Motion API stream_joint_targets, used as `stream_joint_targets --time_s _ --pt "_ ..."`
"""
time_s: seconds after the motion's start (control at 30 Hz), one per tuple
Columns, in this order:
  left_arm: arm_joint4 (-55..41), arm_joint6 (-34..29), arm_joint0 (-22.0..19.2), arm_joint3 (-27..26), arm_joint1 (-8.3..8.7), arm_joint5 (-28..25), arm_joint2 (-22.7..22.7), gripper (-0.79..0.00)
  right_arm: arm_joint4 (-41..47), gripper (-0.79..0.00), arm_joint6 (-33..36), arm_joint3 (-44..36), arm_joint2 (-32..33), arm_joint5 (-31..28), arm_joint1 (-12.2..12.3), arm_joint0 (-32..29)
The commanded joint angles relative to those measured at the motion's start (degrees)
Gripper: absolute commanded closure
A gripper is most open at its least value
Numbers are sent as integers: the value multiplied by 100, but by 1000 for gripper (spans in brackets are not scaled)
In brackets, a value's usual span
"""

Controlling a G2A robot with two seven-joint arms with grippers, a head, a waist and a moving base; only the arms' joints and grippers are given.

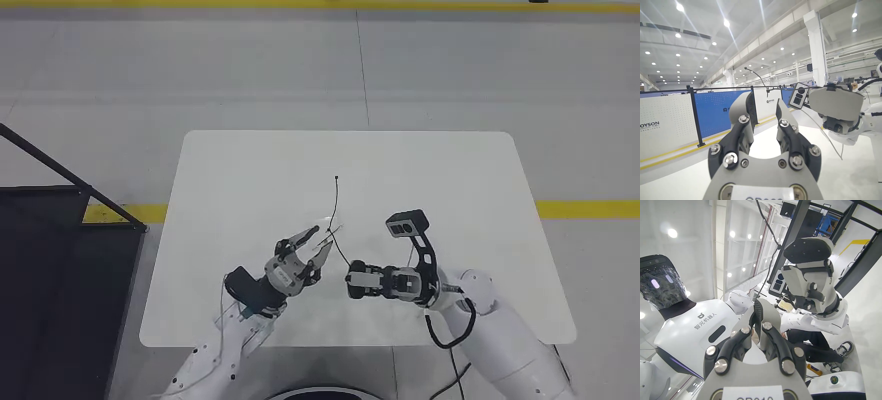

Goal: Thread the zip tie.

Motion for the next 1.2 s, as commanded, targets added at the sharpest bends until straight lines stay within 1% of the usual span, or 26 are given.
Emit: stream_joint_targets --time_s 0.0,0.1,0.57,0.63,0.93,1.03,1.17 --pt "-13 10 -26 10 -7 38 25 -289 -1 0 10 25 -7 10 -17 9" --pt "-11 28 -63 33 -18 100 58 -268 -6 0 21 44 1 21 -37 16" --pt "-16 43 -153 111 -34 207 98 -234 -10 0 130 65 78 130 -108 5" --pt "-9 43 -156 115 -35 224 96 -212 -11 0 143 68 89 143 -118 1" --pt "24 52 -175 117 -35 238 105 -182 -37 0 201 82 147 201 -158 -19" --pt "24 58 -180 120 -35 232 107 -191 -33 0 222 85 167 222 -171 -25" --pt "38 50 -183 119 -34 227 111 -185 -45 0 258 93 190 257 -187 -31"
